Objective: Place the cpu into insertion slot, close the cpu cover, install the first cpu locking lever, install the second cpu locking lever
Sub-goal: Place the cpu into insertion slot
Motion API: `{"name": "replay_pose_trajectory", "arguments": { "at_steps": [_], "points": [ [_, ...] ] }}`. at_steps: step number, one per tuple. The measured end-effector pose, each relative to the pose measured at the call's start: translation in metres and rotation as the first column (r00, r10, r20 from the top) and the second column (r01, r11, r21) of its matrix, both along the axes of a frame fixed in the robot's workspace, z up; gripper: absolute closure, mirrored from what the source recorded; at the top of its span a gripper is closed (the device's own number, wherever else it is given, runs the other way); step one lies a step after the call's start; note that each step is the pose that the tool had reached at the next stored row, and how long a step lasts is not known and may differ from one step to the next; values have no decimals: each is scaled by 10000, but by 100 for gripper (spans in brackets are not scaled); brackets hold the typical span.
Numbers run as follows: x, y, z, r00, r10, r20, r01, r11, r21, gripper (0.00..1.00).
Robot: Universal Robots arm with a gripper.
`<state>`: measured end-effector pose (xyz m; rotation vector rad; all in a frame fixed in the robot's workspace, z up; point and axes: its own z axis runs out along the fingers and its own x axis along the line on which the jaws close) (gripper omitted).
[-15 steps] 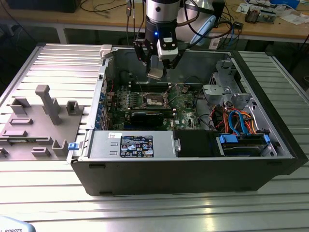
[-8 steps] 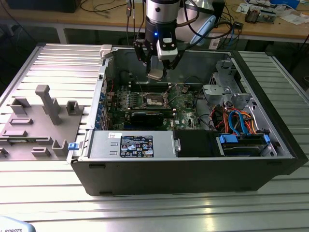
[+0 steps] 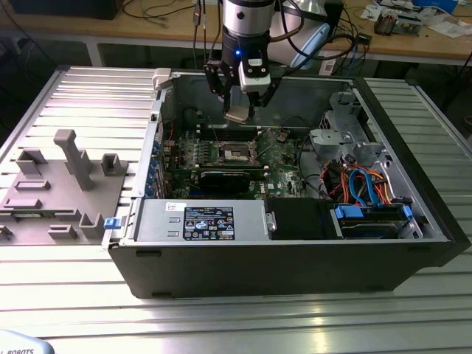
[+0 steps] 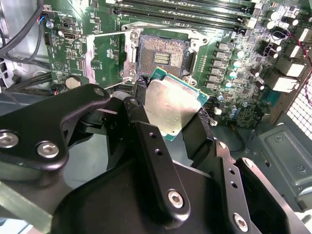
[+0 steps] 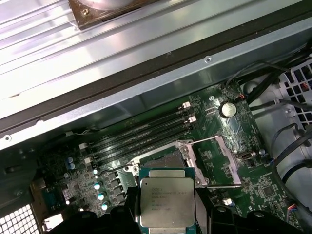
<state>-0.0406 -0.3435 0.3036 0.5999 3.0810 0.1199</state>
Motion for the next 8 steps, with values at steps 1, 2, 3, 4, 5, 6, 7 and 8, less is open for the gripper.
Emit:
{"name": "replay_pose_trajectory", "arguments": {
  "at_steps": [1,2,3,4,5,6,7,8],
  "points": [
    [0,0,-2,10000,-14,0,14,10000,-4,45],
    [0,0,-3,10000,-29,0,29,10000,-8,45],
    [0,0,-5,10000,-43,0,43,10000,-12,45],
    [0,0,-7,10000,-65,0,65,10000,-17,45],
    [0,0,-9,10000,-79,1,79,10000,-21,45],
    [0,0,-10,10000,-96,0,96,10000,-27,45],
    [0,0,-12,9999,-118,0,118,9999,-32,45],
    [0,0,-15,9999,-143,0,143,9999,-39,45]
  ]
}}
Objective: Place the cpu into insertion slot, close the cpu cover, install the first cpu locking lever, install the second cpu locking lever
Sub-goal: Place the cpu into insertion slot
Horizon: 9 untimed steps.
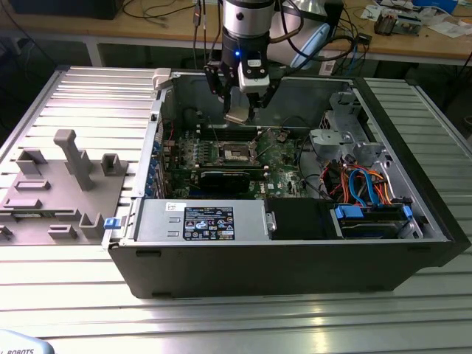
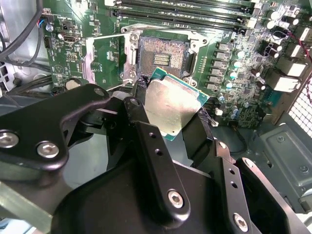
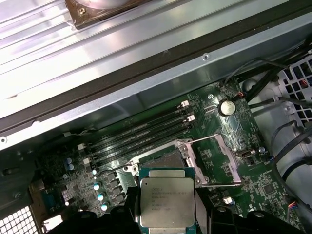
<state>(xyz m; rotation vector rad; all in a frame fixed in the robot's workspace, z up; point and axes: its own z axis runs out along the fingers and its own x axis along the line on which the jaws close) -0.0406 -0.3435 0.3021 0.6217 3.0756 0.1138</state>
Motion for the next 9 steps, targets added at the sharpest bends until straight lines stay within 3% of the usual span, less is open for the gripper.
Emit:
{"name": "replay_pose_trajectory", "arguments": {
  "at_steps": [9],
  "points": [
    [0,0,-12,9999,-150,1,150,9999,-47,45]
  ]
}}
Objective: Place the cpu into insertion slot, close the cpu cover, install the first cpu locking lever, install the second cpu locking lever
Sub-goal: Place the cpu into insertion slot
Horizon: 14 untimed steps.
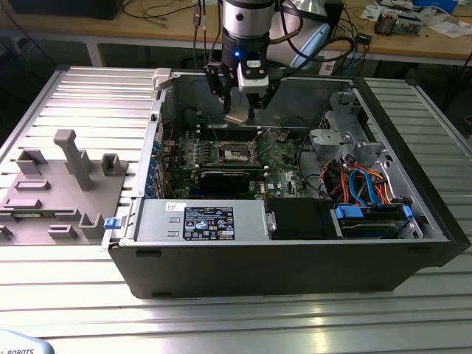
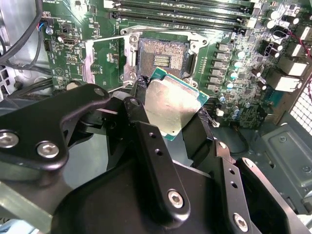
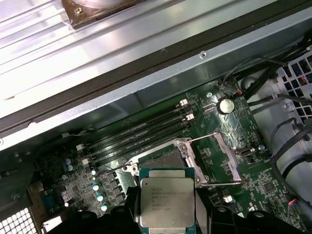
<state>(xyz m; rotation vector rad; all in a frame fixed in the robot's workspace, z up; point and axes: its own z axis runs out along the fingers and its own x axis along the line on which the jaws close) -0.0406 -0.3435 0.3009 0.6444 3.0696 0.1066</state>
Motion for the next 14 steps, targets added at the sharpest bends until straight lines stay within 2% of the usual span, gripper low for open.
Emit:
{"name": "replay_pose_trajectory", "arguments": {
  "at_steps": [14],
  "points": [
    [0,0,-20,9996,-293,1,293,9995,-132,45]
  ]
}}
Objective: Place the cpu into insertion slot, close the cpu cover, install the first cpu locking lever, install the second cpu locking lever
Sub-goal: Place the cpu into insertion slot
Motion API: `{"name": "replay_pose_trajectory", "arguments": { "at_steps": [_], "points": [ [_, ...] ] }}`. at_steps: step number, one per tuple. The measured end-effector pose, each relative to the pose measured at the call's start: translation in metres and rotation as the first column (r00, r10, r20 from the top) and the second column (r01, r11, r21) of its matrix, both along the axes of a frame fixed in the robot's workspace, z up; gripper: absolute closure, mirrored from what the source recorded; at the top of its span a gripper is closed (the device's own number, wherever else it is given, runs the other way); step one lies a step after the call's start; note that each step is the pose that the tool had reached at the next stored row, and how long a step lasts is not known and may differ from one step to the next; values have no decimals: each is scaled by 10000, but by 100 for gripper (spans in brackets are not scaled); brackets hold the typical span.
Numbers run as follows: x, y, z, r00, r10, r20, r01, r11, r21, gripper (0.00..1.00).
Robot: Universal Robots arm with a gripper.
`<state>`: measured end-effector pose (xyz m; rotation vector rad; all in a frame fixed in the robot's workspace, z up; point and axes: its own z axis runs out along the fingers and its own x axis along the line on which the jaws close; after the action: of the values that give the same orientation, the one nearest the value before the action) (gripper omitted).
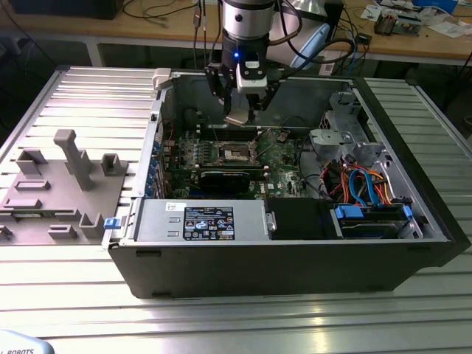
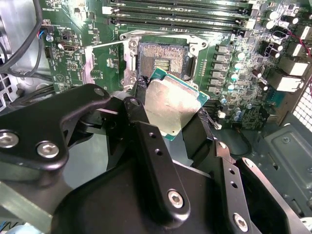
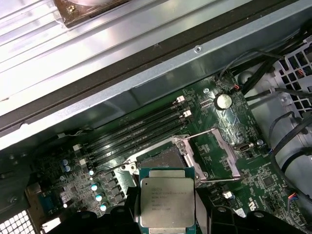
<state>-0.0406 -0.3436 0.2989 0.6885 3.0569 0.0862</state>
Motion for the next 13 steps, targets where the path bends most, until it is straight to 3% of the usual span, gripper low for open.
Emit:
{"name": "replay_pose_trajectory", "arguments": {
  "at_steps": [13],
  "points": [
    [0,0,-16,9997,-230,1,230,9997,-75,45]
  ]
}}
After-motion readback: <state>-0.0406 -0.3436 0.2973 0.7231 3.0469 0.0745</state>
